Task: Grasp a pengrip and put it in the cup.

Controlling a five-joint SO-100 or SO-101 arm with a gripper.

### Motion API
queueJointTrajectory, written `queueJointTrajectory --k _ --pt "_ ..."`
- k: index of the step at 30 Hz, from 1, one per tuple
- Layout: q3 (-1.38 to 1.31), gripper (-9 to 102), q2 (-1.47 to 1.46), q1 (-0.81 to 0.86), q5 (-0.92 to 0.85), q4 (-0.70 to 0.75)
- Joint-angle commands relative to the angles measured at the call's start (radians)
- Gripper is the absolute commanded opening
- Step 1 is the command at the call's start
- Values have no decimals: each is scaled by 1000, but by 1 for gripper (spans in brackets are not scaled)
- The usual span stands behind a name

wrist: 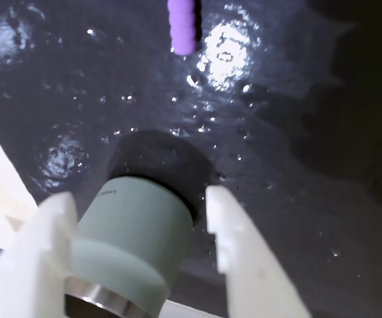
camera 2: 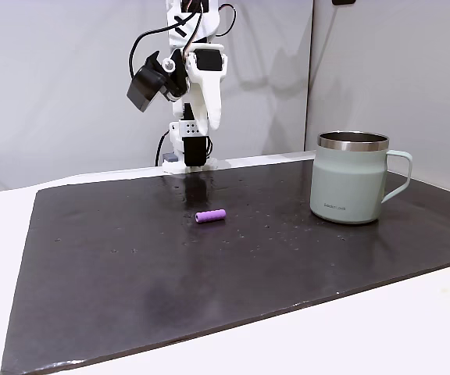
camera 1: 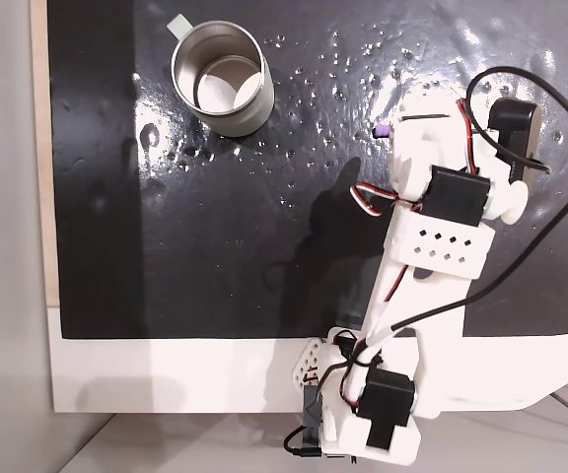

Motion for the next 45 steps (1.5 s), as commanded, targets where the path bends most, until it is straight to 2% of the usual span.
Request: queueJointTrajectory --k 1,20,38,45 --pt "-117 20 -75 25 -37 2" --pt "-100 20 -348 3 -37 -141" --pt "-209 19 -557 5 -54 -175" --pt "-202 12 -586 6 -71 -209"
